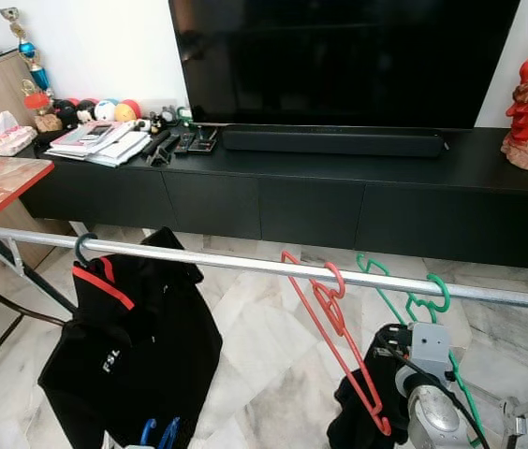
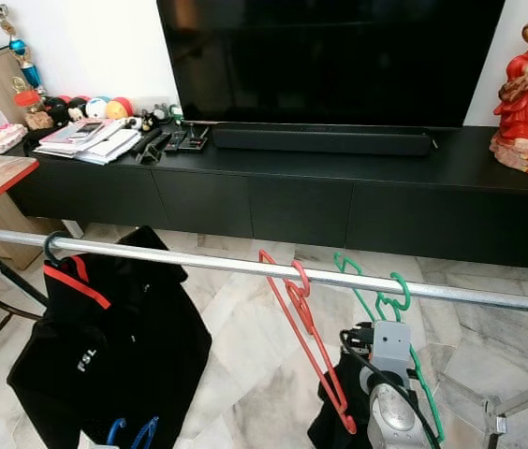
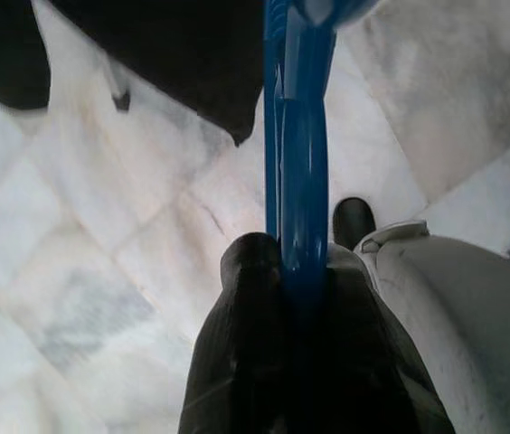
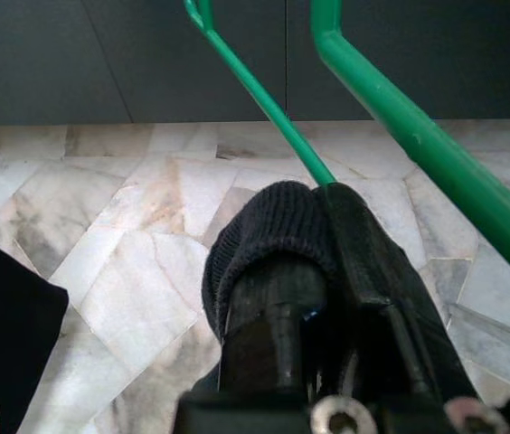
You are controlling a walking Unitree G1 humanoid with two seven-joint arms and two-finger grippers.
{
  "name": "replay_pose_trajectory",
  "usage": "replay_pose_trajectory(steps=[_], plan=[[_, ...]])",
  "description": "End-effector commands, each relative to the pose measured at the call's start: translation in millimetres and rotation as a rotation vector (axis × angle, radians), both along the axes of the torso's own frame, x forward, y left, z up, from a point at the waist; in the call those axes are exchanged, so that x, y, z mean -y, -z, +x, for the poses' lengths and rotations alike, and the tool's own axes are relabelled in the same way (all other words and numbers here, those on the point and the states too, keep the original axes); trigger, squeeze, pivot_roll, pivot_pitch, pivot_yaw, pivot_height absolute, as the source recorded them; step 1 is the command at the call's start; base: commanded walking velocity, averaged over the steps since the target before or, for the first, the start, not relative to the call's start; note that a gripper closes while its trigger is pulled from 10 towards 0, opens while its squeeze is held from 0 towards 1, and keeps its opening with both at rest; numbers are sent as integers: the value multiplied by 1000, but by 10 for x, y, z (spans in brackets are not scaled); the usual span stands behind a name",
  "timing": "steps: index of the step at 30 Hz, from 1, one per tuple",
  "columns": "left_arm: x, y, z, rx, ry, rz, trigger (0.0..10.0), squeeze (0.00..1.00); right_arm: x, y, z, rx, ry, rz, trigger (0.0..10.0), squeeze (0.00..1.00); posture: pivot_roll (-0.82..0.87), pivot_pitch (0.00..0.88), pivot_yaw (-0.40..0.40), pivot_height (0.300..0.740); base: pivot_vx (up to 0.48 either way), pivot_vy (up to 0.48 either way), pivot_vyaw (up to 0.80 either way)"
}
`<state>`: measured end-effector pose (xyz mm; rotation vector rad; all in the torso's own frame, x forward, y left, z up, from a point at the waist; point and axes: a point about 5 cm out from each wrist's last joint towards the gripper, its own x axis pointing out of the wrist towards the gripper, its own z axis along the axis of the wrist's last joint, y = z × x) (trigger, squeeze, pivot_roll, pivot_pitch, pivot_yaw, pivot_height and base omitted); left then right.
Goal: Hang hanger
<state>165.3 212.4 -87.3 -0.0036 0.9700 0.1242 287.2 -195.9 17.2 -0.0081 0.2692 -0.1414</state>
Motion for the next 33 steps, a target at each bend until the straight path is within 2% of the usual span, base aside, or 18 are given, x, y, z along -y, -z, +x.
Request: replay_pose_trajectory(steps=[1,25,33], plan=[[-26,31,-71,-32,-41,-15,10000,0,-4,-40,28,17,-7,-1,10000,0,-28,32,59,740,-244,0,0],[-38,51,-126,-57,2,-6,10000,0,5,-41,24,16,-8,-5,10000,0,-31,33,57,740,-280,0,0],[-13,70,-160,-77,32,7,10000,0,10,-46,25,18,-9,-6,10000,0,-32,33,57,740,0,0,0]])
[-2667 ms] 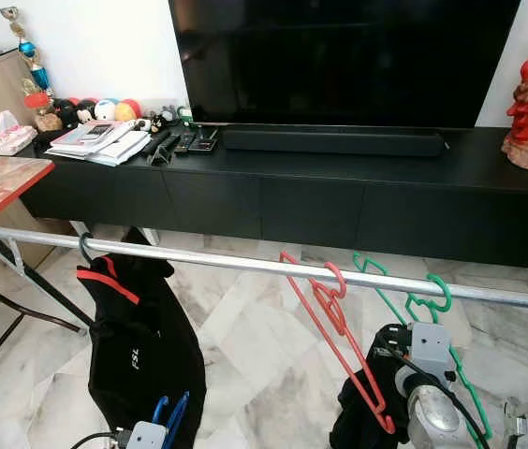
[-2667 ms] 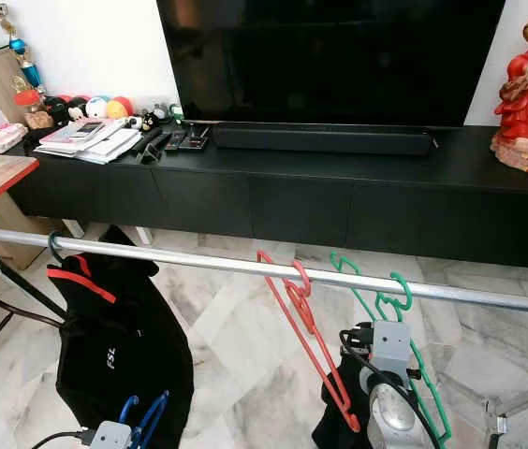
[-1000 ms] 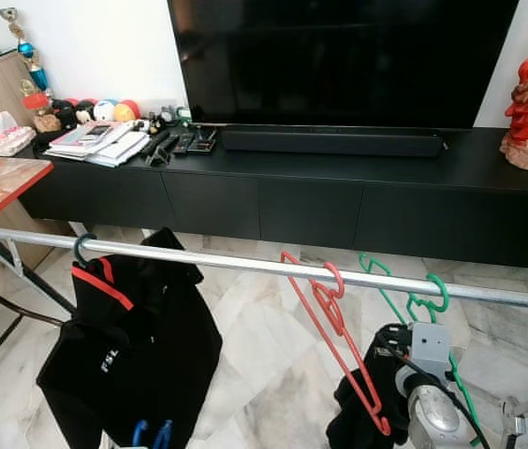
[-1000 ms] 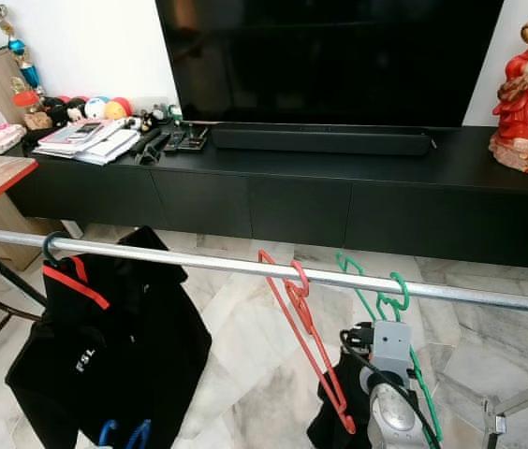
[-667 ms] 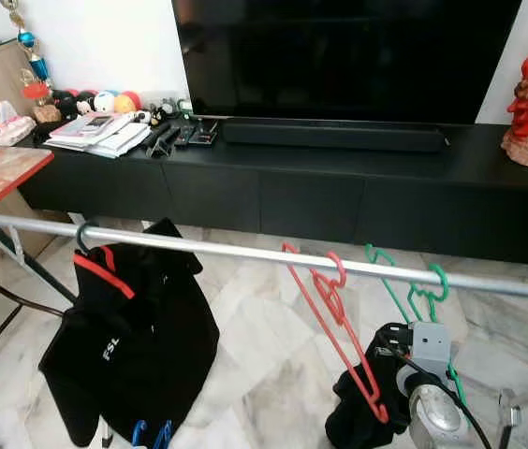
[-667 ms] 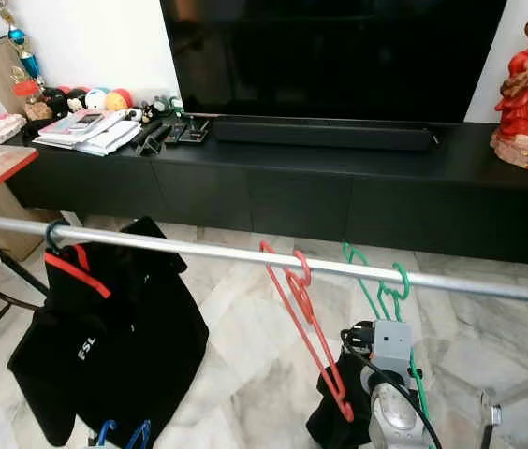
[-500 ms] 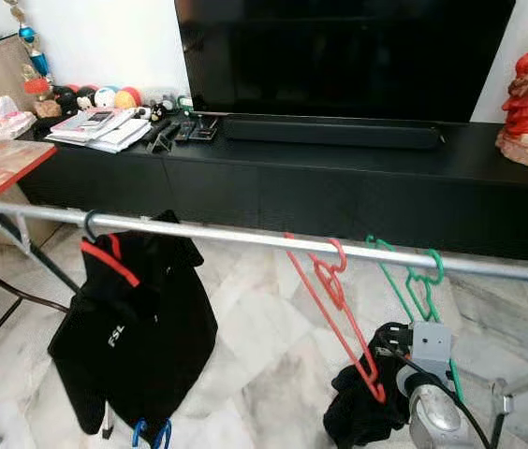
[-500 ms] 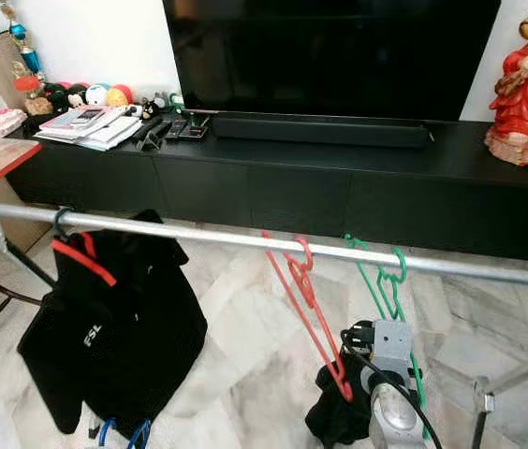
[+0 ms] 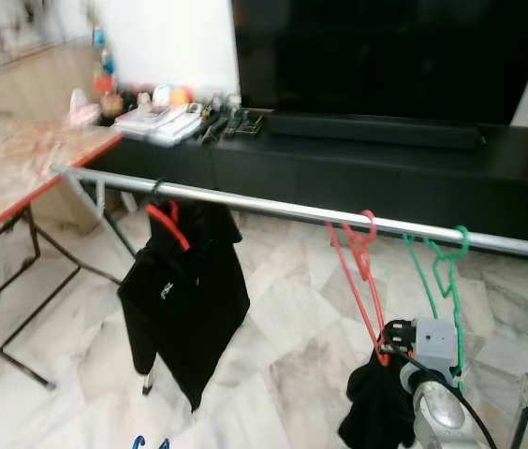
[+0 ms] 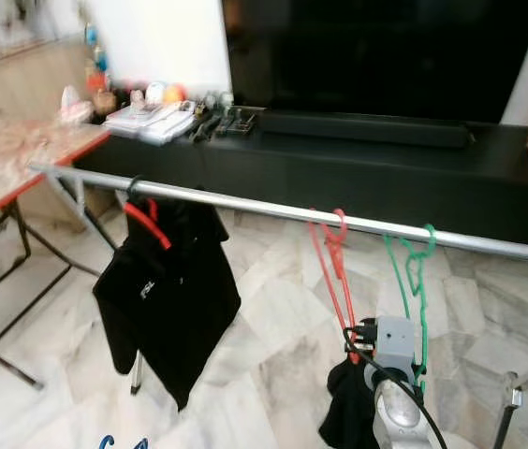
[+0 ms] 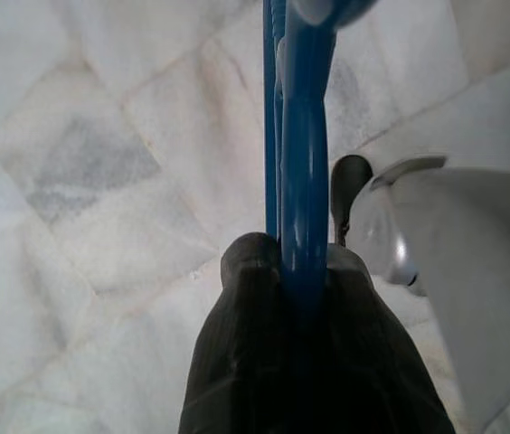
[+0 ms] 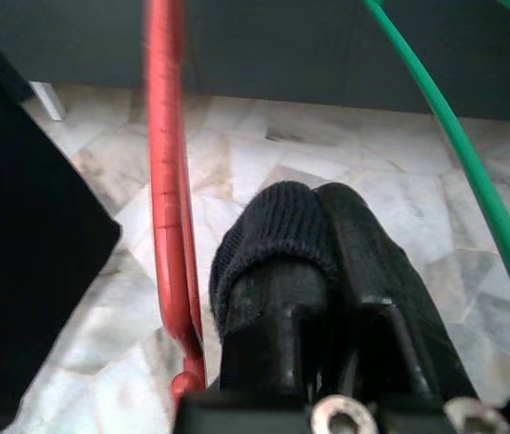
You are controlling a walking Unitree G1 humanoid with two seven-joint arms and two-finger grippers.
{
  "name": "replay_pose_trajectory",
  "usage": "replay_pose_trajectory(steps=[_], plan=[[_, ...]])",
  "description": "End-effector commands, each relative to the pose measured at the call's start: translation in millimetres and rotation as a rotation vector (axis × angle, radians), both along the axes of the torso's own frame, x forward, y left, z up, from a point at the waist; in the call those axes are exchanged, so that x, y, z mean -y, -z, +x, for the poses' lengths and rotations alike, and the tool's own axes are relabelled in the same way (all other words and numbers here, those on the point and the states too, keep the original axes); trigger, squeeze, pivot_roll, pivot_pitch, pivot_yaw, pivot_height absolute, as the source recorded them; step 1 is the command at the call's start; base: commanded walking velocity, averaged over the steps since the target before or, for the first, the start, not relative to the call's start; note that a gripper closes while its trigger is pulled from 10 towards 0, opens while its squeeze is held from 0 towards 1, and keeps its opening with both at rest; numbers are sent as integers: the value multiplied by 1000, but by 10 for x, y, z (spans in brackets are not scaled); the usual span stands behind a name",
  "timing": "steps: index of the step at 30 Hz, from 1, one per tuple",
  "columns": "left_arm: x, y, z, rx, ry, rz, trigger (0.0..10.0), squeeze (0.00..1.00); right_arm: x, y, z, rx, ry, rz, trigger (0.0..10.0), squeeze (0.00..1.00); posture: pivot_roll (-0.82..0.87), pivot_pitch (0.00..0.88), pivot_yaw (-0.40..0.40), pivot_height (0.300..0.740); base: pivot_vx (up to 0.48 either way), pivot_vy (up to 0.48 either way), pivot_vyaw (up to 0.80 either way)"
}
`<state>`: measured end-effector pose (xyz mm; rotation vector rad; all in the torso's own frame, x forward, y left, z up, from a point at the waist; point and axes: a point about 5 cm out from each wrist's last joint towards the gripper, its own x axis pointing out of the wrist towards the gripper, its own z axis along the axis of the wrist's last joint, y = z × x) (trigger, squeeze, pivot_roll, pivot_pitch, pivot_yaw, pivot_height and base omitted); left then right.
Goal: Hang hanger
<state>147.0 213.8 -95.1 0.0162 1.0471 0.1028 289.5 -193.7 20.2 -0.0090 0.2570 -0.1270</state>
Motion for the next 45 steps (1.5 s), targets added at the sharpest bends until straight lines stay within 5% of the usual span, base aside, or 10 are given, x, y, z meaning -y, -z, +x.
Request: replay_pose_trajectory(steps=[1,7,16,22,26,34,45], plan=[[2,-7,22,0,7,4,10000,0,32,-17,2,6,5,-6,10000,0,-32,33,57,740,0,0,0],[34,0,19,-4,19,1,10000,0,54,-24,6,5,4,-16,10000,0,-30,33,53,740,0,0,0],[-8,4,-6,-23,41,23,10000,0,250,-504,197,265,18,69,10000,0,-36,44,73,740,0,0,0],[-23,-2,-1,-28,72,25,10000,0,425,-530,238,159,-191,-125,10000,0,-36,45,82,740,0,0,0],[-27,-1,-3,-34,82,28,10000,0,528,-511,213,96,-242,-154,10000,0,-41,45,86,740,0,0,0],[13,20,-39,-55,134,28,10000,0,706,-214,9,-212,-374,-366,10000,0,-45,50,89,740,0,0,0],[24,41,-91,-74,143,33,10000,0,624,-50,-84,-324,-478,-510,10000,0,-44,51,88,740,0,0,0]])
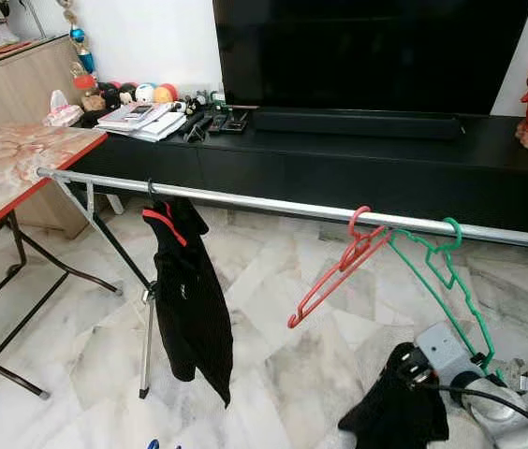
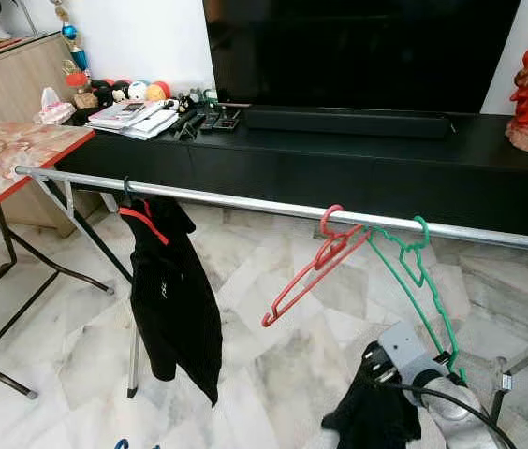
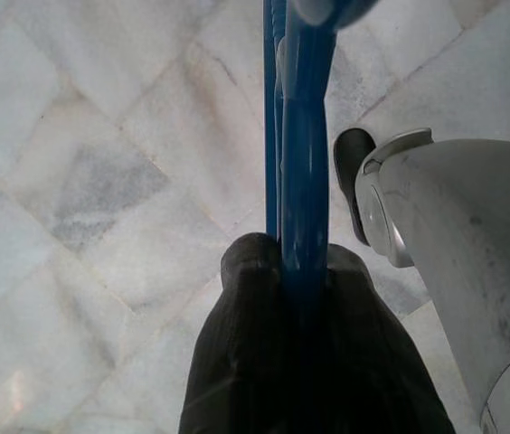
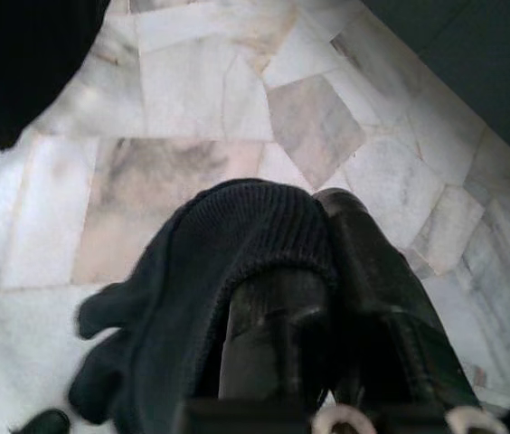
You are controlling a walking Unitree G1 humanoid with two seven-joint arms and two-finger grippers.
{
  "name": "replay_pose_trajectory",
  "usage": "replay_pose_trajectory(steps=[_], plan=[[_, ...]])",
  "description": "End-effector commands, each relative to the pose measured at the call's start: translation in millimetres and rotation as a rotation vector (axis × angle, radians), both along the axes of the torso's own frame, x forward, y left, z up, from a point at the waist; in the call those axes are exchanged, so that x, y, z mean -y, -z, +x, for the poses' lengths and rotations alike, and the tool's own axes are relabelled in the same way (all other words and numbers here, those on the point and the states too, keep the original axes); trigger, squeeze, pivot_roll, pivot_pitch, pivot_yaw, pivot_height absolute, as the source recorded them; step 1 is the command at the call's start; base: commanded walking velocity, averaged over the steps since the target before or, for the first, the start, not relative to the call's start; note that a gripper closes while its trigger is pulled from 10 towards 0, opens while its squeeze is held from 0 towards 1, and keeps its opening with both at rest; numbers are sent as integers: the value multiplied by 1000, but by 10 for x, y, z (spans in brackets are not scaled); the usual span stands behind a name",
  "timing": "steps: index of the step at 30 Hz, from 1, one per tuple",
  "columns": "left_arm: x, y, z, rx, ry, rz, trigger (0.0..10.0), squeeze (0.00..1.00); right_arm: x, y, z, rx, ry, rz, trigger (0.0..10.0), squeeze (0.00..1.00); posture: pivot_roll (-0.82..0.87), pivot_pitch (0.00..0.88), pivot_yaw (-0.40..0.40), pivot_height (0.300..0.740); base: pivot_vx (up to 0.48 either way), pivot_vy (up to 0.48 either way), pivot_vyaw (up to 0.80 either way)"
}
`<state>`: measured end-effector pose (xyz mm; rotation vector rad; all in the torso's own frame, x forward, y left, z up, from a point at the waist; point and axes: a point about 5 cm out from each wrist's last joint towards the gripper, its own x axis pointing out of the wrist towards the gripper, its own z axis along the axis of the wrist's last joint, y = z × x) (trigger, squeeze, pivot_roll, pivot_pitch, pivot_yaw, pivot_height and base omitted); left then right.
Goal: Hang hanger
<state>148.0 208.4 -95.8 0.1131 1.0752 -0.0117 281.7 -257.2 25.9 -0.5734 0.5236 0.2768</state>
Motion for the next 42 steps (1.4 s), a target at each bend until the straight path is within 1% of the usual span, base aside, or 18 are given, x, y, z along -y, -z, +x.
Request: replay_pose_trajectory(steps=[1,3,5,6,11,13,15,16,17,20,23,25,26,30,32,37,39,42], plan=[[-31,36,-105,-40,3,12,10000,0,-18,24,-15,-21,-23,-31,10000,0,-44,51,88,740,0,0,0],[-35,41,-123,-45,7,14,10000,0,-69,106,-61,-71,-57,-49,10000,0,-44,51,88,740,0,0,0],[-36,43,-129,-46,9,15,10000,0,-87,133,-77,-84,-68,-54,10000,0,-44,51,88,740,0,0,0],[-36,46,-140,-48,11,16,10000,0,-143,203,-120,-111,-96,-72,10000,0,-45,50,84,740,0,0,0],[-29,50,-148,-50,17,16,10000,0,-258,330,-198,-154,-119,-66,10000,0,-43,49,83,740,0,0,0],[-24,53,-153,-51,21,19,10000,0,-337,439,-277,-206,-168,-114,10000,0,-42,49,82,740,0,0,0],[-18,54,-155,-52,22,20,10000,0,-343,495,-324,-234,-203,-189,10000,0,-40,49,82,740,0,0,0],[-18,54,-155,-52,22,20,10000,0,-343,495,-324,-234,-203,-189,10000,0,-40,49,82,740,0,0,0],[-15,55,-155,-52,23,21,10000,0,-338,516,-343,-244,-216,-219,10000,0,-40,49,82,740,0,0,0],[-11,56,-154,-52,25,21,10000,0,-352,549,-368,-254,-189,-184,10000,0,-41,49,83,740,0,0,0],[-14,54,-151,-55,32,21,10000,0,-364,578,-386,-256,-118,-112,10000,0,-45,49,82,740,0,0,0],[1,53,-138,-54,39,21,10000,0,-381,603,-394,-245,-28,-27,10000,0,-47,48,82,740,0,0,0],[13,51,-128,-51,42,20,10000,0,-403,624,-401,-240,57,62,10000,0,-48,47,81,740,0,0,0],[42,47,-102,-43,44,19,10000,0,-505,737,-487,-249,304,326,10000,0,-43,43,80,740,0,0,0],[55,46,-93,-39,43,19,10000,0,-549,792,-547,-262,361,381,10000,0,-41,43,81,740,0,0,0],[55,44,-86,-37,42,21,10000,0,-593,832,-593,-267,411,446,10000,0,-44,42,80,740,0,0,0],[49,33,-60,-28,42,24,10000,0,-633,899,-685,-297,413,436,10000,0,-44,41,79,740,0,0,0],[63,27,-38,-20,44,22,10000,0,-650,949,-761,-320,427,437,10000,0,-43,39,77,740,0,0,0]])
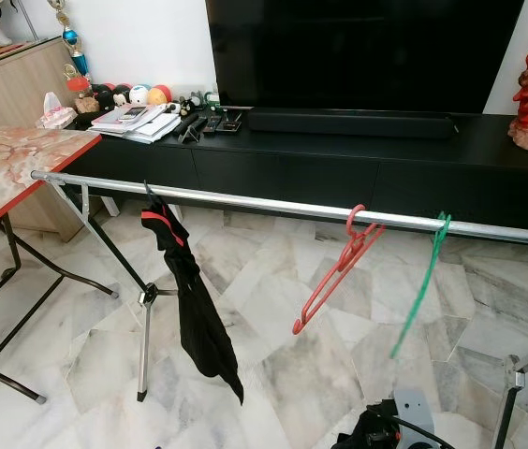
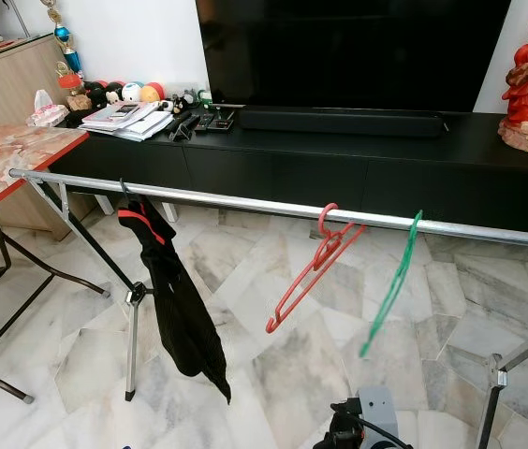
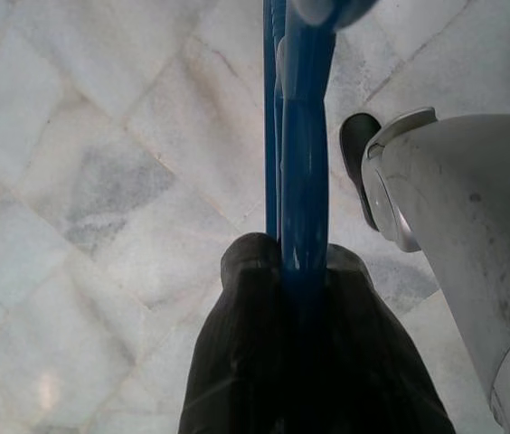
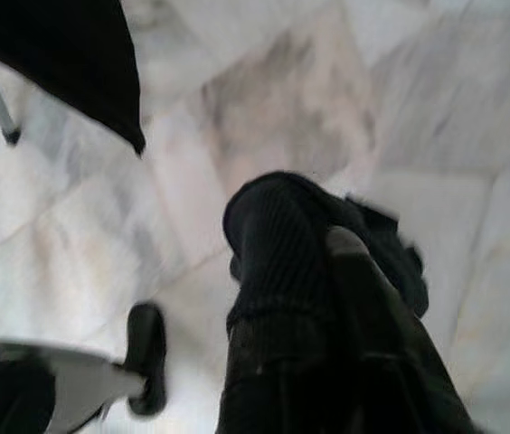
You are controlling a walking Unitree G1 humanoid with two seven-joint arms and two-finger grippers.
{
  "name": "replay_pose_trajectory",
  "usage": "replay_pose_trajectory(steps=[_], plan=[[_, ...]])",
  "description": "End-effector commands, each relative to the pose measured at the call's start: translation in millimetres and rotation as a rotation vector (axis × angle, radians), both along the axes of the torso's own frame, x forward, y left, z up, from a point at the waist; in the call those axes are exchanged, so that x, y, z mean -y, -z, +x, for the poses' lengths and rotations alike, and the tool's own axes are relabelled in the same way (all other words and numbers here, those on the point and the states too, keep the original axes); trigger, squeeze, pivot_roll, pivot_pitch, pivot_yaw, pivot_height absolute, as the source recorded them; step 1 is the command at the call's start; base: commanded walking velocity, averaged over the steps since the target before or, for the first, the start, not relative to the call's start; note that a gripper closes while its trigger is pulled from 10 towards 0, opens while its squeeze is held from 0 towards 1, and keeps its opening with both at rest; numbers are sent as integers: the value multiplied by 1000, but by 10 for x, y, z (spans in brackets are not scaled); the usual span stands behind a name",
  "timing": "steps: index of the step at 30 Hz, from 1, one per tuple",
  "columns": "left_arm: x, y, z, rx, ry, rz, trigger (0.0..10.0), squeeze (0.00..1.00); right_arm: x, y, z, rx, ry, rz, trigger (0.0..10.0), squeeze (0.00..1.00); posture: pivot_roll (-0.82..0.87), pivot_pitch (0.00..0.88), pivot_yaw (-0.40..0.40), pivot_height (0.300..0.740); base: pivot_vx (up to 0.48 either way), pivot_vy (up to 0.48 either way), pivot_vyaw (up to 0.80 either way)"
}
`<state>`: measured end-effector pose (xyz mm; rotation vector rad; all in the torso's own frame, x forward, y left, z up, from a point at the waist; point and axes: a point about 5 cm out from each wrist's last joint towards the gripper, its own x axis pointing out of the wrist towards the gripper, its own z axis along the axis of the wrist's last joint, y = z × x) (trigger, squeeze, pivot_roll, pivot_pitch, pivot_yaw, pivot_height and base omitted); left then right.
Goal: Hang hanger
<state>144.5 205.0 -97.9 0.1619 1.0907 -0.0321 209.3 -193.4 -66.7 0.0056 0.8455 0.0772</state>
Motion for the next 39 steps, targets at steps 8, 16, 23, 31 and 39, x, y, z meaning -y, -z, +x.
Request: replay_pose_trajectory(steps=[8,16,23,31,39], plan=[[62,-3,37,3,10,-14,10000,0,120,144,-280,-58,333,101,10000,0,-47,27,81,740,0,0,0],[7,-20,60,19,-43,-11,10000,0,212,195,-435,-81,341,58,10000,0,-46,11,81,740,0,0,0],[43,-19,75,23,-71,-36,10000,0,124,275,-596,-137,193,-26,10000,0,-34,0,72,740,0,0,0],[51,-15,71,14,-68,-32,10000,0,149,303,-680,-159,216,-24,10000,0,-30,0,71,740,0,155,0],[55,-11,62,10,-64,-31,10000,0,338,284,-722,-179,222,-60,10000,0,-35,8,73,740,0,452,0]])
